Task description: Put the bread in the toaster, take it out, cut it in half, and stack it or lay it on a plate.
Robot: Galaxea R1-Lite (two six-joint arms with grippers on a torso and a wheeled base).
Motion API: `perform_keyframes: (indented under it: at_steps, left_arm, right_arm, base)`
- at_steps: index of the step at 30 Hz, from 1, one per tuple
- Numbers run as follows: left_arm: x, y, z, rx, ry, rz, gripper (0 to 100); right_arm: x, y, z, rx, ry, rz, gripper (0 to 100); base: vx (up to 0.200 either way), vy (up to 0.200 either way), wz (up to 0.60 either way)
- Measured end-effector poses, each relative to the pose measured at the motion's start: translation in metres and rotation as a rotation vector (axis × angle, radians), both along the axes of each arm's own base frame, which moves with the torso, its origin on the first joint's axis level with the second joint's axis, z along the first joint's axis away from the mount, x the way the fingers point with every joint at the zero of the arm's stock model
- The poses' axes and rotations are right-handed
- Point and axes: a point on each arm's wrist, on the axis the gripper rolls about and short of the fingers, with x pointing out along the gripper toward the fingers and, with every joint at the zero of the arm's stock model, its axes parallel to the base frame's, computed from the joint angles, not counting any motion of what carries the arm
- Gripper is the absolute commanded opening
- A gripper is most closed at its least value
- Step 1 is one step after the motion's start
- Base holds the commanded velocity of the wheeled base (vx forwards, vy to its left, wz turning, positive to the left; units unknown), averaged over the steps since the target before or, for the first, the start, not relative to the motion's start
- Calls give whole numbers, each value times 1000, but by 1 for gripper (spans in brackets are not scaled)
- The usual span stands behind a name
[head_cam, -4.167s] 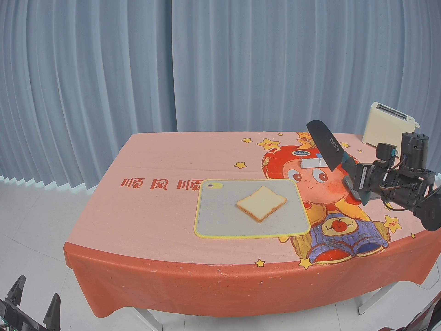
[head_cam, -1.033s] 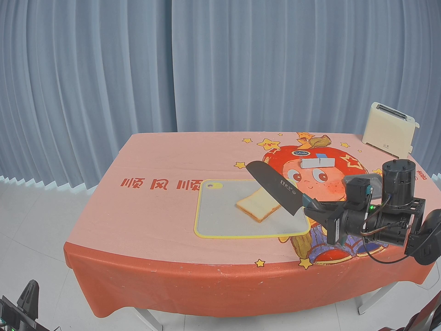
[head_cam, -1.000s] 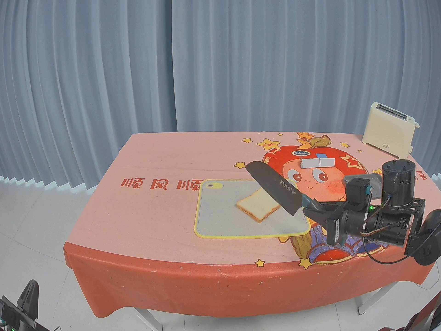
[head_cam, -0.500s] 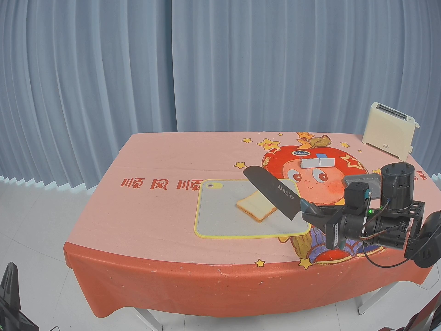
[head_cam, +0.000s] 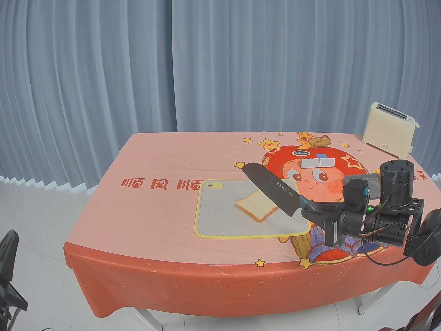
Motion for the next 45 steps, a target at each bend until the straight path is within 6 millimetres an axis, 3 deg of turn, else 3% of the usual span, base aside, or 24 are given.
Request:
perform_keyframes:
  at_steps: [5,11,18,28,36,45]
  left_arm:
    - [25,-2,39,13,16,-82,0]
    - [69,-4,87,26,30,-164,0]
    - [126,-6,114,29,85,-203,0]
    - [212,-28,119,28,161,-277,0]
    - [265,-82,97,40,176,-401,0]
    - [301,-148,64,41,104,-544,0]
  right_arm:
    - [3,0,0,-14,-9,6,0]
    - [10,0,-5,-43,-9,7,0]
    - [15,2,-12,-64,5,9,0]
    - [16,3,-15,-74,8,11,0]
    - [15,4,-16,-77,11,19,0]
    - [14,5,-18,-81,17,23,0]
  base:
    - [0,0,0]
    - [0,0,0]
    - [0,0,0]
    - [0,0,0]
    - [0,0,0]
    - [0,0,0]
